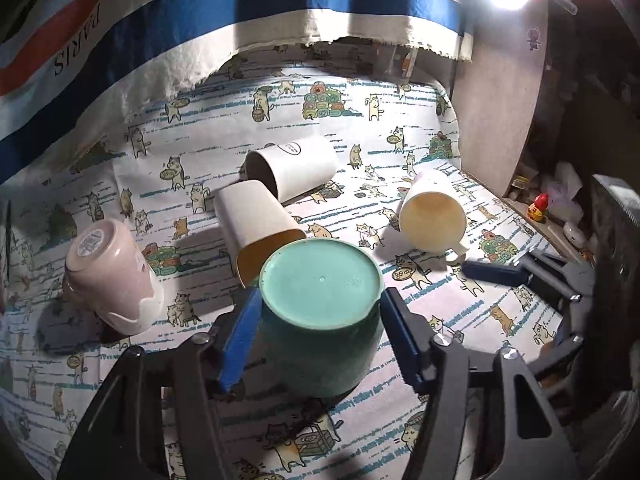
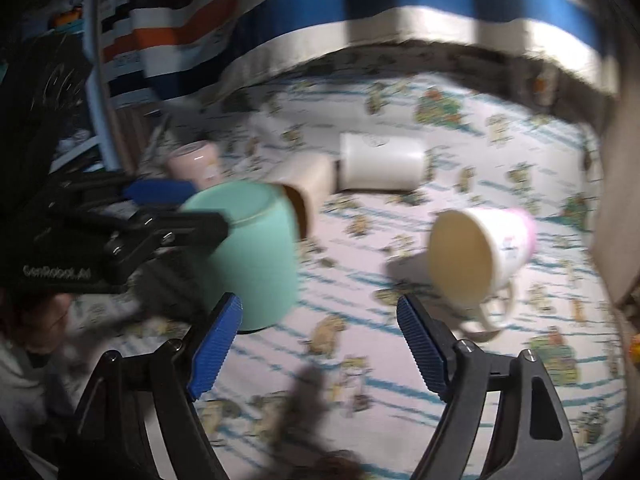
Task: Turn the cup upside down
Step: 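Rotate the mug with the left gripper until its opening faces the table, then lower the inverted mug onto the table with the left gripper and release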
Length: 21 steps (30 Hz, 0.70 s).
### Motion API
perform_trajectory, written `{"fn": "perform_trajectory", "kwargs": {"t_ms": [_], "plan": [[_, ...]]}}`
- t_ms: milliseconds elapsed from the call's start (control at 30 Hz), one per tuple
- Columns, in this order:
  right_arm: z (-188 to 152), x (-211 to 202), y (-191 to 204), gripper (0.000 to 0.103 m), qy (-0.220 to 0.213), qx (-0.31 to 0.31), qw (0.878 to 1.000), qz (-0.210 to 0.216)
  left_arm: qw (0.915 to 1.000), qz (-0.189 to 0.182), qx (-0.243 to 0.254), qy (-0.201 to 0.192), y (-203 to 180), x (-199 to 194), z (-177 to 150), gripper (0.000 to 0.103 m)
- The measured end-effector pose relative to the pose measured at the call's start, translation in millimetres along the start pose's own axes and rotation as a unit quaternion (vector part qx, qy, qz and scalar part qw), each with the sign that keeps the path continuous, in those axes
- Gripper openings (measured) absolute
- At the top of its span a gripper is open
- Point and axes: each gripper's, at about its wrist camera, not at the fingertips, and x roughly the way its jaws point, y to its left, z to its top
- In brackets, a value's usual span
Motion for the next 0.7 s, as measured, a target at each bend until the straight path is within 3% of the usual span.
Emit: {"fn": "perform_trajectory", "kwargs": {"t_ms": [367,700], "plan": [[11,34,29,0.081,0.023,-0.029,0.999,0.026,0.9998,-0.017,-0.014,0.001,7,-7,-7,0.051],[20,49,37,0.081,0.018,-0.032,0.997,0.062,0.9991,-0.033,-0.028,0.002,16,-6,-9,0.052]]}}
